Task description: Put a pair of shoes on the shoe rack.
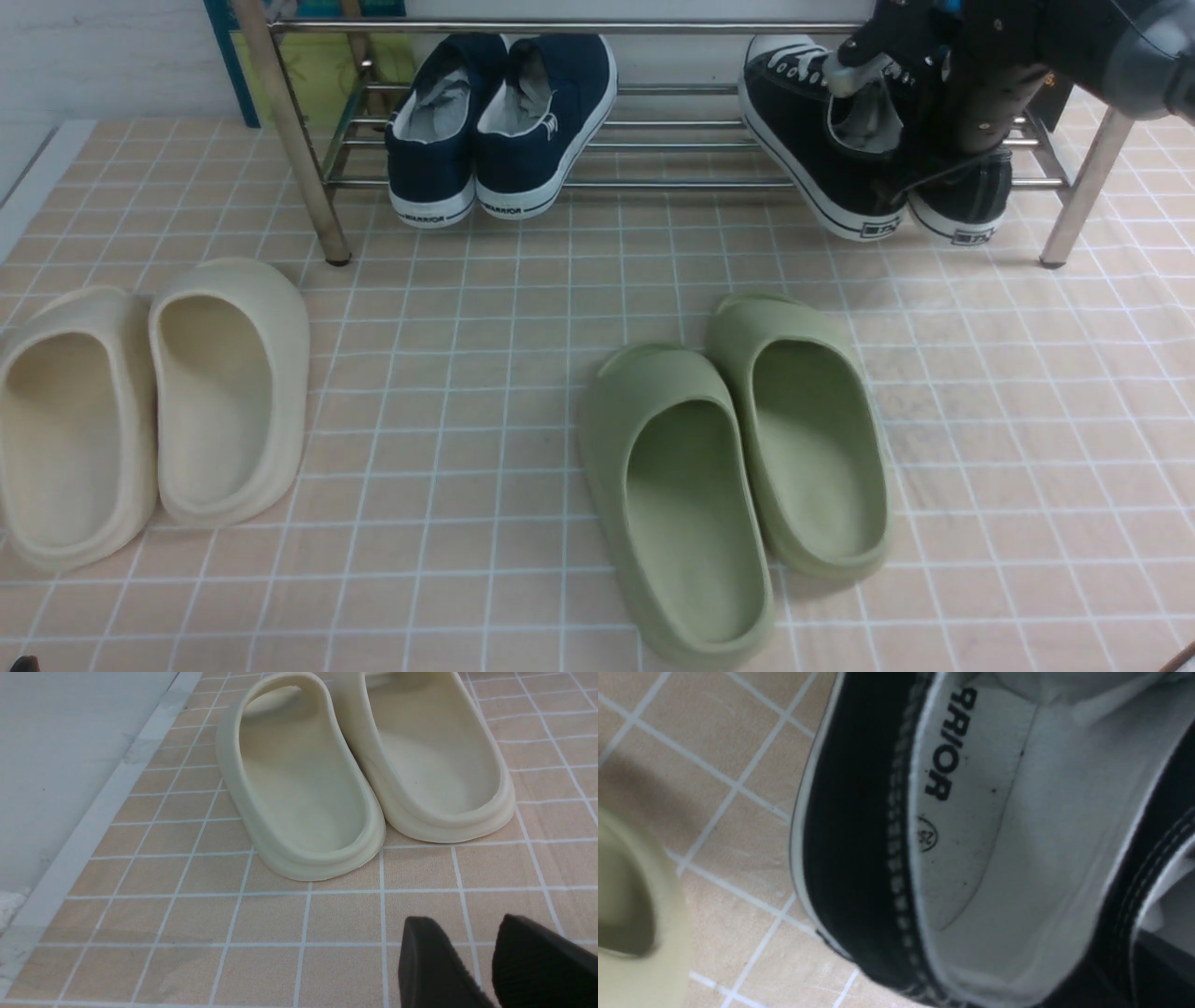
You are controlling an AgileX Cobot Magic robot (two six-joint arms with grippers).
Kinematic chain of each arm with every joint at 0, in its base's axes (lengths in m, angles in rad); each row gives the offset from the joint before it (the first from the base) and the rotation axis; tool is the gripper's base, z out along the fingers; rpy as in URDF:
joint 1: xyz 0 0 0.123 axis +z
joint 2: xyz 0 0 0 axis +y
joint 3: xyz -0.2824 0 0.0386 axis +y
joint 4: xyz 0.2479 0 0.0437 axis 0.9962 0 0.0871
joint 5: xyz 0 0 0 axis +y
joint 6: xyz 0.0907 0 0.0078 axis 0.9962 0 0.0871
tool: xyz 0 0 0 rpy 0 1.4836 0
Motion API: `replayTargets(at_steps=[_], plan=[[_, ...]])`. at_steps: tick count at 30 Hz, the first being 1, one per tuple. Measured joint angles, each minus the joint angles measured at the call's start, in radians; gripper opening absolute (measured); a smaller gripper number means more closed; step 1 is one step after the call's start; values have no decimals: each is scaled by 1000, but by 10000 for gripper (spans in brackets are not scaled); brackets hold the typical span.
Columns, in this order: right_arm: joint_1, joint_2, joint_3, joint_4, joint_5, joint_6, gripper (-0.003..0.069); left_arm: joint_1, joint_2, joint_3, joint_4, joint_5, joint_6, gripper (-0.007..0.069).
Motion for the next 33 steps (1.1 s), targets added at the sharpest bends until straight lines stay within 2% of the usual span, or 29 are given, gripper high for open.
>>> replayTargets(at_steps=[4, 6, 9, 12, 16, 20, 22, 23, 25, 29, 33], plan=[[1, -45, -6, -1, 80, 7, 343, 0, 0, 0, 0, 0, 0, 239], [2, -76, -9, -1, 152, 7, 405, 0, 0, 0, 0, 0, 0, 239], [2, -121, -9, -1, 257, 22, 446, 0, 0, 0, 0, 0, 0, 239], [2, -174, -1, 3, 292, 71, 444, 0, 0, 0, 0, 0, 0, 239], [2, -324, 104, 81, 296, 168, 384, 0, 0, 0, 0, 0, 0, 239], [2, -487, 254, 199, 298, 186, 302, 0, 0, 0, 0, 0, 0, 239], [2, -647, 428, 260, 299, 172, 218, 0, 0, 0, 0, 0, 0, 239], [2, -659, 441, 262, 299, 170, 211, 0, 0, 0, 0, 0, 0, 239], [2, -817, 602, 271, 298, 164, 141, 0, 0, 0, 0, 0, 0, 239], [2, -1105, 853, 274, 195, 164, 54, 0, 0, 0, 0, 0, 0, 239], [2, -1365, 1033, 302, 23, 164, 13, 0, 0, 0, 0, 0, 0, 239]])
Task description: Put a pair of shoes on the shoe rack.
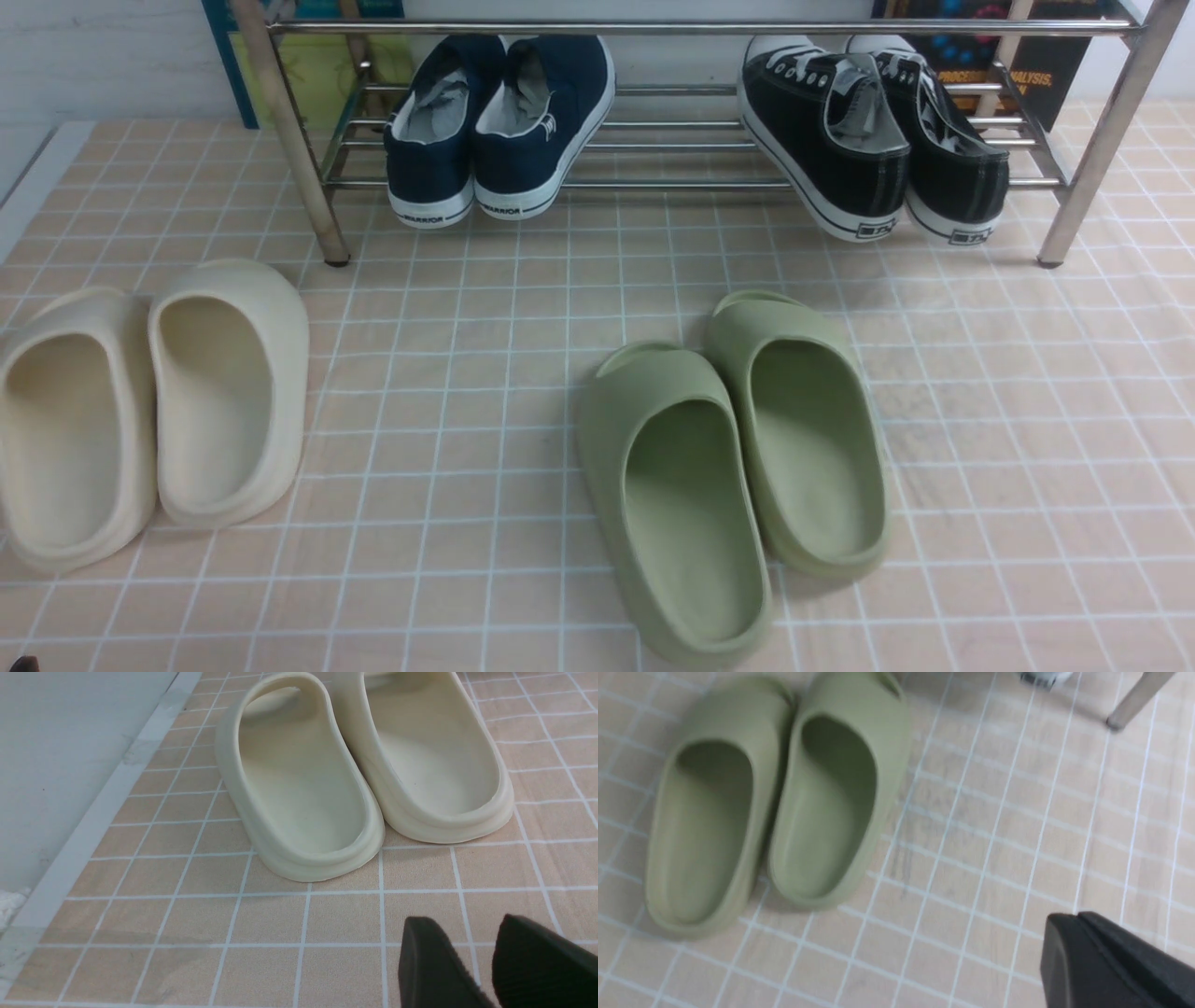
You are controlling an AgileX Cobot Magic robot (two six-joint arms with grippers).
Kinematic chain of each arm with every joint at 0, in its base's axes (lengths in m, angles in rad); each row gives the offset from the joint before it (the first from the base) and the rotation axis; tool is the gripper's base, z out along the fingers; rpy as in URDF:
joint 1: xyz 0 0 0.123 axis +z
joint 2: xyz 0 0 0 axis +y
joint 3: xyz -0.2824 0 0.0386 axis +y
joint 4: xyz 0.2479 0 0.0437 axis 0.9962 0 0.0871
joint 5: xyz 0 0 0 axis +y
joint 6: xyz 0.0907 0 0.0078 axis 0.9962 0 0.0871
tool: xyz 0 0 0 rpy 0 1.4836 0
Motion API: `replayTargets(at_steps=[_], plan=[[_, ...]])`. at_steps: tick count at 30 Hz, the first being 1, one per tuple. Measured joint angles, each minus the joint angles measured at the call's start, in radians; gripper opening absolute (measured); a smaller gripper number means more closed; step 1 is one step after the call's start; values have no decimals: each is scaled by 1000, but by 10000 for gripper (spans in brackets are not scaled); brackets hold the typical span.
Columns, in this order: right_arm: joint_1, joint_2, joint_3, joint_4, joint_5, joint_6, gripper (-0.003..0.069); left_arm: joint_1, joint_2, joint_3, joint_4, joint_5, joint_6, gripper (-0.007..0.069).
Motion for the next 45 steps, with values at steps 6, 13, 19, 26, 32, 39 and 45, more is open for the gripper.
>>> replayTargets(at_steps=[6, 13, 19, 26, 32, 39, 45], plan=[[0, -273, 157, -2, -194, 0, -1, 0, 0, 0, 0, 0, 0, 239], [0, -455, 250, -80, -228, 0, -1, 0, 0, 0, 0, 0, 0, 239], [0, -545, 270, -83, -206, 0, 0, 0, 0, 0, 1, 0, 0, 239], [0, -565, 361, -117, -281, 114, -19, 0, 0, 0, 1, 0, 0, 239], [-15, -608, 609, -185, -581, 231, -19, 0, 0, 0, 2, 0, 0, 239], [-192, -723, 915, -175, -813, 279, -19, 0, 0, 0, 1, 0, 0, 239], [-333, -828, 1075, -172, -876, 284, -19, 0, 0, 0, 2, 0, 0, 239]])
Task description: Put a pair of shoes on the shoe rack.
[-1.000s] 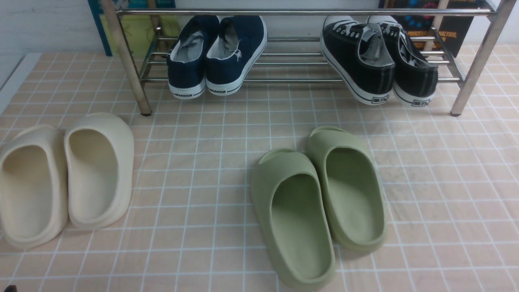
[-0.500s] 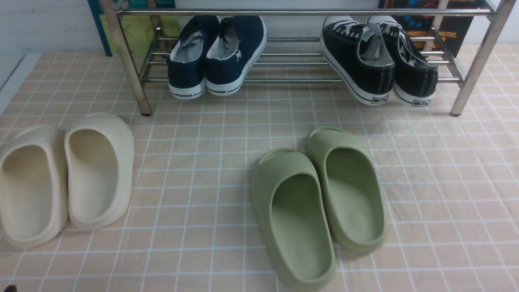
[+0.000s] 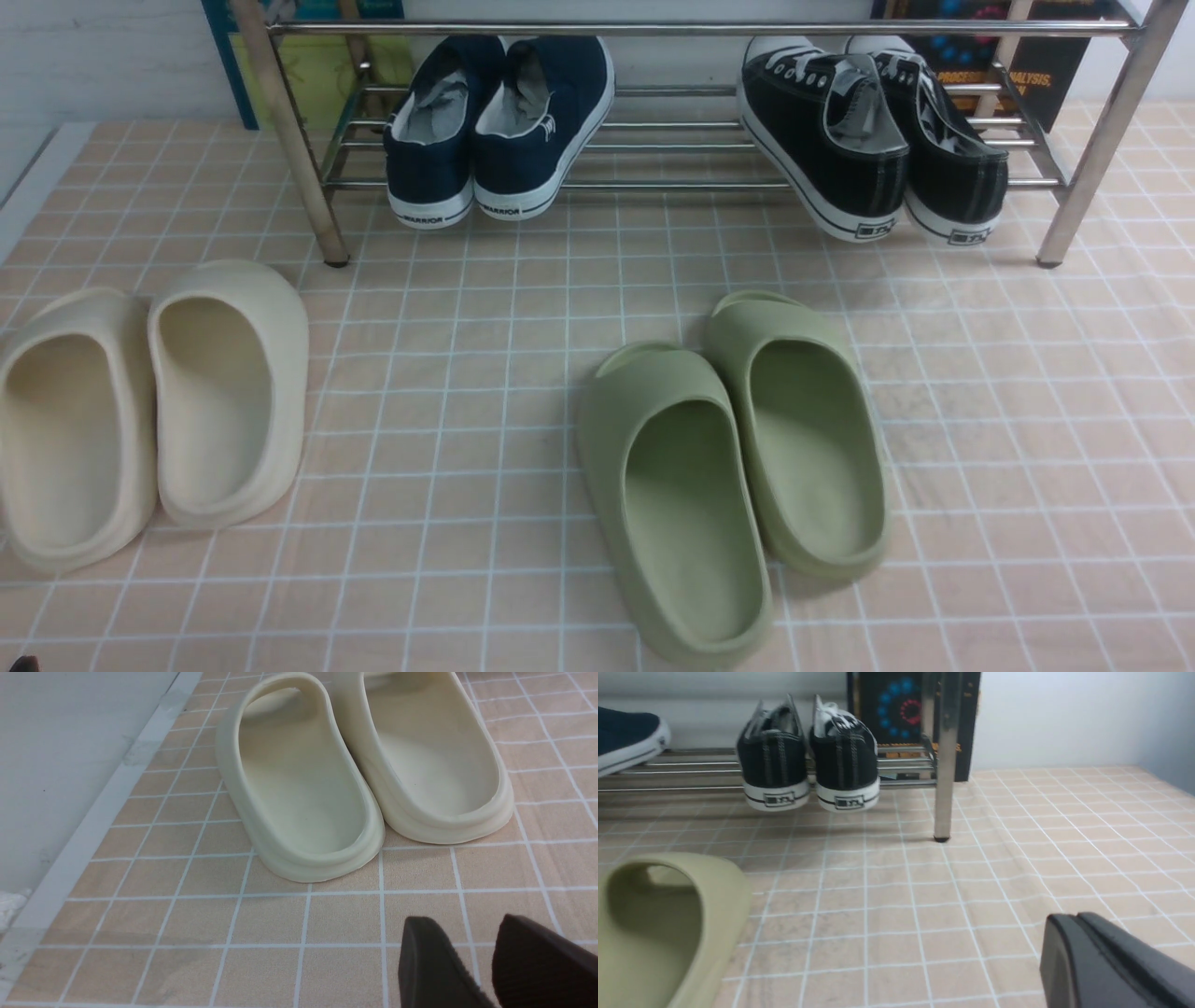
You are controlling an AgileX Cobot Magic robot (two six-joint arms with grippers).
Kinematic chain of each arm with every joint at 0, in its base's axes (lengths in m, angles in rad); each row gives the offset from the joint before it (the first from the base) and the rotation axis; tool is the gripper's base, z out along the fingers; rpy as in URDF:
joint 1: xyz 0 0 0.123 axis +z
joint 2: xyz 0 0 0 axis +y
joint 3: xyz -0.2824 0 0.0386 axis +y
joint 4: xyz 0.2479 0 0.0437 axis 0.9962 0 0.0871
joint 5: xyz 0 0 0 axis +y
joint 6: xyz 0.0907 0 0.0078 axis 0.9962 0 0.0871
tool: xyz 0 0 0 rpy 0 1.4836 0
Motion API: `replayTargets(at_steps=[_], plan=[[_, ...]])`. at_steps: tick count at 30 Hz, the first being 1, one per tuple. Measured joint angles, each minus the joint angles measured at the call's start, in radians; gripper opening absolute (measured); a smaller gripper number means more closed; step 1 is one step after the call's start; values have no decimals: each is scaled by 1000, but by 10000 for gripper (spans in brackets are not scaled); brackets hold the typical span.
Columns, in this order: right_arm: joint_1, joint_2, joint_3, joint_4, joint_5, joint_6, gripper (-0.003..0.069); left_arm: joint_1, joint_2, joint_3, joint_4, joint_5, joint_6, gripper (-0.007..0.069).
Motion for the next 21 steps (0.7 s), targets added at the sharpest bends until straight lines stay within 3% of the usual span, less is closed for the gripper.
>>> replayTargets(at_steps=[10, 21], plan=[[-9, -17, 0, 2, 223, 0, -19, 0, 0, 0, 1, 0, 0, 239], [-9, -17, -6, 40, 272, 0, -19, 0, 0, 0, 1, 0, 0, 239]])
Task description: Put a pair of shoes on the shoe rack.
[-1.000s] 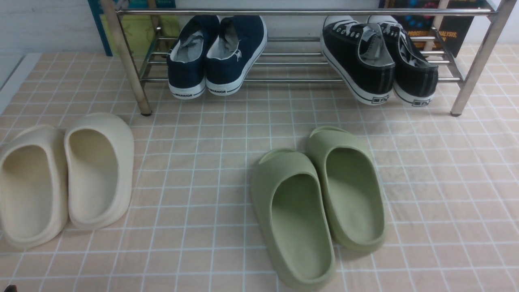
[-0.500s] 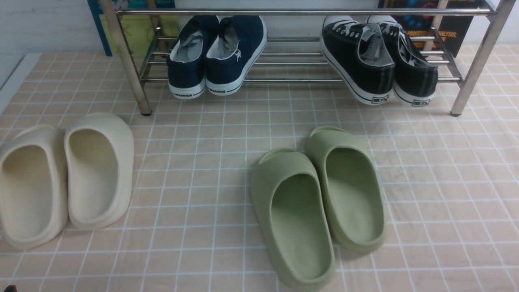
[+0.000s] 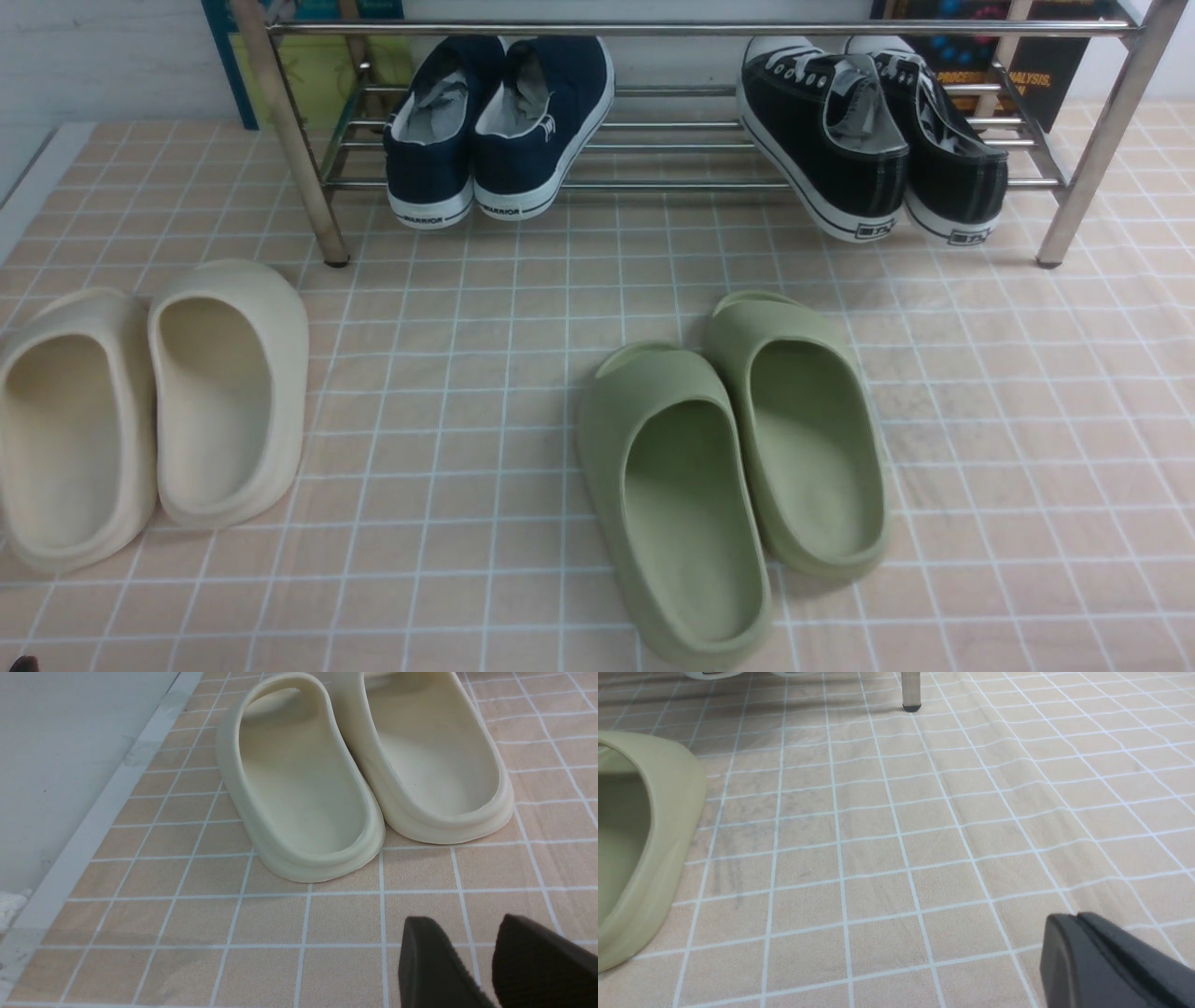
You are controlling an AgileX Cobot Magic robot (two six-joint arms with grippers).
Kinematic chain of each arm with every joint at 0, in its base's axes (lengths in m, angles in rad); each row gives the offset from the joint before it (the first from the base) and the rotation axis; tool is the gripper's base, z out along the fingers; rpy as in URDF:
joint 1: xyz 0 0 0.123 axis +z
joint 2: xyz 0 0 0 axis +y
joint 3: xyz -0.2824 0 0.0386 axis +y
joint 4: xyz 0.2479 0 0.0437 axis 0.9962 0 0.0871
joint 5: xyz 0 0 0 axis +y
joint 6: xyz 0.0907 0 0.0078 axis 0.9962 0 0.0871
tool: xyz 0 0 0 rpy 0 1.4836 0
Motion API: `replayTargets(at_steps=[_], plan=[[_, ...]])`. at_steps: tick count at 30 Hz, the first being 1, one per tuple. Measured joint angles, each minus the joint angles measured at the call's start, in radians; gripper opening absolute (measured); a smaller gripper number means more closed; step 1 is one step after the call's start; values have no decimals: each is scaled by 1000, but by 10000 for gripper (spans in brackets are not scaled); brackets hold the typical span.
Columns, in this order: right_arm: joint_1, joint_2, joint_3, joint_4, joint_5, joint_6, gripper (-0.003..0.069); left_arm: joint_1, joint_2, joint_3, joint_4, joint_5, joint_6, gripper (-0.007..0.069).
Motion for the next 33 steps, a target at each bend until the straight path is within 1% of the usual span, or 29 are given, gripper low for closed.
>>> replayTargets(at_steps=[5, 10, 33], plan=[[7, 0, 0, 1, 0, 0, -19, 0, 0, 0, 0, 0, 0, 239], [58, 0, 0, -4, 0, 0, -19, 0, 0, 0, 0, 0, 0, 239], [61, 0, 0, -14, 0, 0, -15, 0, 0, 0, 0, 0, 0, 239]])
